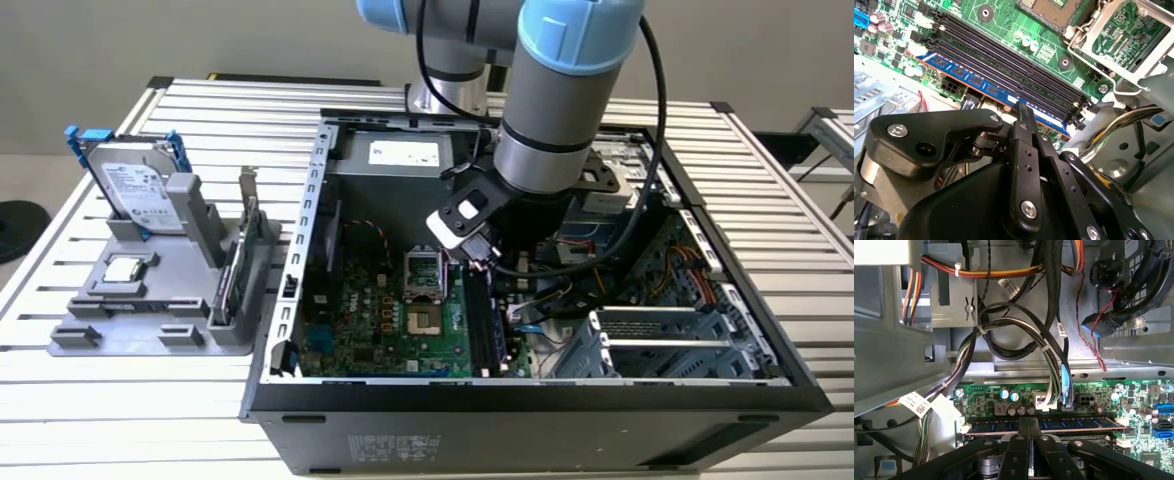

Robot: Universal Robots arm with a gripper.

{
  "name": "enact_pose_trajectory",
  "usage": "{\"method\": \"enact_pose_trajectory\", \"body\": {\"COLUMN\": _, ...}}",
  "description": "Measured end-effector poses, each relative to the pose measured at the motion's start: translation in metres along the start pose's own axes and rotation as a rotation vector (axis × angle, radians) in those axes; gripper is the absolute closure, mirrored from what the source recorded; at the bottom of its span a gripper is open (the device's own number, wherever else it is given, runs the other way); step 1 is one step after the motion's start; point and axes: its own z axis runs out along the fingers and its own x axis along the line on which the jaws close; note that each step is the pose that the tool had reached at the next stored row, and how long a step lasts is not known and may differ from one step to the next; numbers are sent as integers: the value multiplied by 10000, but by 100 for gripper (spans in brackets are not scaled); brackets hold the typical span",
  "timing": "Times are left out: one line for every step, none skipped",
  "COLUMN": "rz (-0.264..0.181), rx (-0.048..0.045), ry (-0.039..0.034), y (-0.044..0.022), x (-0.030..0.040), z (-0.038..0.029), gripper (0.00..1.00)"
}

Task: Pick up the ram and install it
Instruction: 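Press down the ram until it locks into place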

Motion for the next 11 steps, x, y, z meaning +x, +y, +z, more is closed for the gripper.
{"method": "enact_pose_trajectory", "body": {"rz": 1, "rx": 0, "ry": 5, "y": 0, "x": 1, "z": 3, "gripper": 100}}
{"method": "enact_pose_trajectory", "body": {"rz": 1, "rx": -1, "ry": 10, "y": 0, "x": 2, "z": 4, "gripper": 100}}
{"method": "enact_pose_trajectory", "body": {"rz": 1, "rx": -1, "ry": 12, "y": 0, "x": 3, "z": 5, "gripper": 100}}
{"method": "enact_pose_trajectory", "body": {"rz": 1, "rx": -1, "ry": 13, "y": 0, "x": 3, "z": 5, "gripper": 100}}
{"method": "enact_pose_trajectory", "body": {"rz": 1, "rx": 0, "ry": 15, "y": 0, "x": 3, "z": 5, "gripper": 100}}
{"method": "enact_pose_trajectory", "body": {"rz": 1, "rx": 0, "ry": 13, "y": 0, "x": 3, "z": 0, "gripper": 100}}
{"method": "enact_pose_trajectory", "body": {"rz": 1, "rx": 4, "ry": 1, "y": 1, "x": 5, "z": -15, "gripper": 100}}
{"method": "enact_pose_trajectory", "body": {"rz": 2, "rx": 0, "ry": 17, "y": 1, "x": 5, "z": -27, "gripper": 100}}
{"method": "enact_pose_trajectory", "body": {"rz": 2, "rx": -5, "ry": 49, "y": 2, "x": 6, "z": -46, "gripper": 100}}
{"method": "enact_pose_trajectory", "body": {"rz": 2, "rx": -7, "ry": 47, "y": 3, "x": 3, "z": -87, "gripper": 100}}
{"method": "enact_pose_trajectory", "body": {"rz": 1, "rx": -2, "ry": 23, "y": 3, "x": -4, "z": -140, "gripper": 100}}
